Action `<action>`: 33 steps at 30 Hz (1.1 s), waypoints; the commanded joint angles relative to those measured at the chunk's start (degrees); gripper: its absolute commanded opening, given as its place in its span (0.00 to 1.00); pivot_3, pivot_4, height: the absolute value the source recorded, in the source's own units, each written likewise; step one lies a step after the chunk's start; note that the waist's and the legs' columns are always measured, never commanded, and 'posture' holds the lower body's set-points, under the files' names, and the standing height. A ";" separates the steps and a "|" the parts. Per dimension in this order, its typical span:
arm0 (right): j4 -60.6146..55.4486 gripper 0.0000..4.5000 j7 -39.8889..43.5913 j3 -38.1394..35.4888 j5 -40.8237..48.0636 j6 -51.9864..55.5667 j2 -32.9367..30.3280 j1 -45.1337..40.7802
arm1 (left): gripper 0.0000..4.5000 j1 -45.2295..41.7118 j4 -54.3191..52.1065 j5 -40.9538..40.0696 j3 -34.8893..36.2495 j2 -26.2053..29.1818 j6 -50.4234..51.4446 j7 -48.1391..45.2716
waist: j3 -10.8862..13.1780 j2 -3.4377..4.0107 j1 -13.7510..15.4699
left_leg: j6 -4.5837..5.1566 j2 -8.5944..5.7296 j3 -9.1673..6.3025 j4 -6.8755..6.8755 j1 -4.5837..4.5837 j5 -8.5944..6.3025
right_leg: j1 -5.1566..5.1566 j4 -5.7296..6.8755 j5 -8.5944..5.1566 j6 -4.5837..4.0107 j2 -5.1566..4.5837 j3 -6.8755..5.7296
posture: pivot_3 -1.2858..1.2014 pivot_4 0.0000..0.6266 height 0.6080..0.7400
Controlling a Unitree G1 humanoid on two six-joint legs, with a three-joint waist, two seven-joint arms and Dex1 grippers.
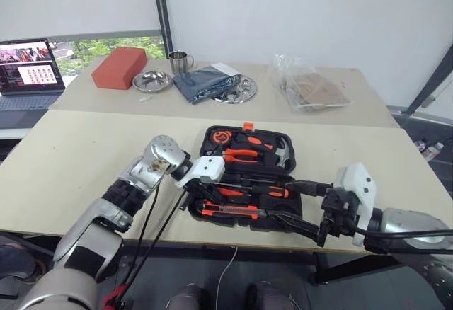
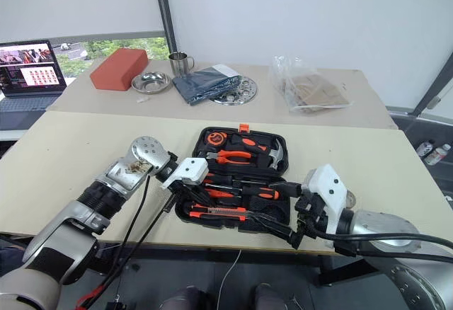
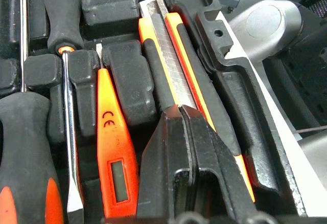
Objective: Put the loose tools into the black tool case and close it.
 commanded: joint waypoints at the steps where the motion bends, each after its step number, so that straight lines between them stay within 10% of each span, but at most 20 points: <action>1: 0.53 1.00 0.81 -7.79 -0.28 0.06 -1.40 4.71 | 0.01 1.34 0.88 1.39 1.52 -0.58 0.63 2.02 | 0.00 0.00 0.21 | 0.02 0.00 -0.01 0.02 0.00 -0.01 | 0.02 0.00 -0.01 0.01 0.00 0.00 | 0.52 0.24 0.97; 5: 2.73 1.00 4.19 -17.39 -2.25 0.32 -2.04 14.68 | 0.16 0.69 -6.20 -9.98 10.07 0.48 11.84 -1.36 | 0.01 -0.02 0.28 | 0.10 0.01 -0.02 0.15 -0.15 -0.06 | -0.04 0.00 0.02 0.09 0.02 0.02 | 0.52 0.24 0.97; 15: 12.80 1.00 11.73 -29.71 -12.14 -5.26 0.36 29.26 | 0.97 3.36 -13.95 -17.10 19.66 4.26 17.11 -0.50 | 0.00 0.00 -0.42 | 0.09 0.01 -0.03 0.14 0.03 -0.07 | 0.10 0.01 -0.27 0.62 0.05 0.16 | 0.52 0.24 0.97; 31: 32.07 1.00 6.46 -1.85 -27.92 -8.21 -0.83 2.29 | 1.00 4.05 -18.56 -15.37 17.34 4.66 20.11 2.11 | 0.00 0.03 -0.30 | 0.09 -0.05 -0.02 0.10 -0.03 -0.06 | 0.04 0.00 -0.25 0.57 0.03 0.22 | 0.52 0.24 0.97; 33: 33.71 0.88 6.72 -0.30 -28.81 -8.73 -0.41 0.93 | 1.00 4.12 -18.52 -15.06 17.28 4.79 19.71 2.28 | 0.00 0.03 -0.27 | 0.09 -0.07 -0.02 0.09 -0.05 -0.06 | 0.03 0.00 -0.25 0.56 0.05 0.22 | 0.52 0.24 0.97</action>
